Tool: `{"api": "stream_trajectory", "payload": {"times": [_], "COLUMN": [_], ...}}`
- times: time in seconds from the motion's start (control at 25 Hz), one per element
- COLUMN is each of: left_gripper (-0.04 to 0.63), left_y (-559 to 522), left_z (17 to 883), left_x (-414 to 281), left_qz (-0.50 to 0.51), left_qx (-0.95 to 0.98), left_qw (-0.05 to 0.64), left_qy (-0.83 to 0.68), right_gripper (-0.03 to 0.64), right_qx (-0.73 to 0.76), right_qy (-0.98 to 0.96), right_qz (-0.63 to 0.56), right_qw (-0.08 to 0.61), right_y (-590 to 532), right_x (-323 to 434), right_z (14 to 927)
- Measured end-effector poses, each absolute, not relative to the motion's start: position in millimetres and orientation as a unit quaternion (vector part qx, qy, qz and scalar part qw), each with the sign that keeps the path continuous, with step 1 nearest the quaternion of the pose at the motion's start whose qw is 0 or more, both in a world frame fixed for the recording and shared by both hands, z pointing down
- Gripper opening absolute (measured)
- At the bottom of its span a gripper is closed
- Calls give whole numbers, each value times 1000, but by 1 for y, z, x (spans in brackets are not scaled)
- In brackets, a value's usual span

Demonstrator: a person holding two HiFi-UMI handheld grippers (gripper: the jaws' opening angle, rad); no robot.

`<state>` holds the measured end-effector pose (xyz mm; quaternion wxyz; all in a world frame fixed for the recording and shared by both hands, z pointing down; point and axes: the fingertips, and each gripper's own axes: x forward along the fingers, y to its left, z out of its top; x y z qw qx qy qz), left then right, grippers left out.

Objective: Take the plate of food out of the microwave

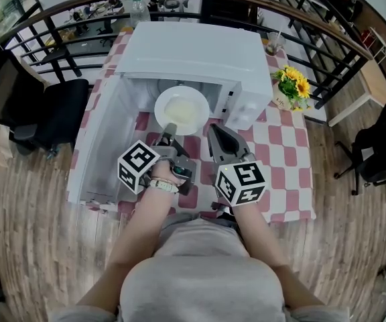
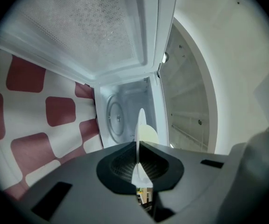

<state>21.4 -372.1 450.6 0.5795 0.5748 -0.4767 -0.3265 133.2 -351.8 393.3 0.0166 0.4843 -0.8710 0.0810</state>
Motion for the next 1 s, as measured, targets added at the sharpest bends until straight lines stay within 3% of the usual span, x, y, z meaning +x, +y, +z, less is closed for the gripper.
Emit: {"api": "stream_trajectory", "payload": {"times": [1.0], "left_gripper": [12], "left_y": [-352], "left_z": [435], "left_x": [33], "left_qz": [-326], "left_qx": [569], "left_qw": [569], "left_qy": [-496], "right_gripper": [23], "right_qx": [491], "right_qy": [-869], "right_qz": [49], "right_qw": [32], "right_y": [-348], "right_x": [137], "right_z": [388]}}
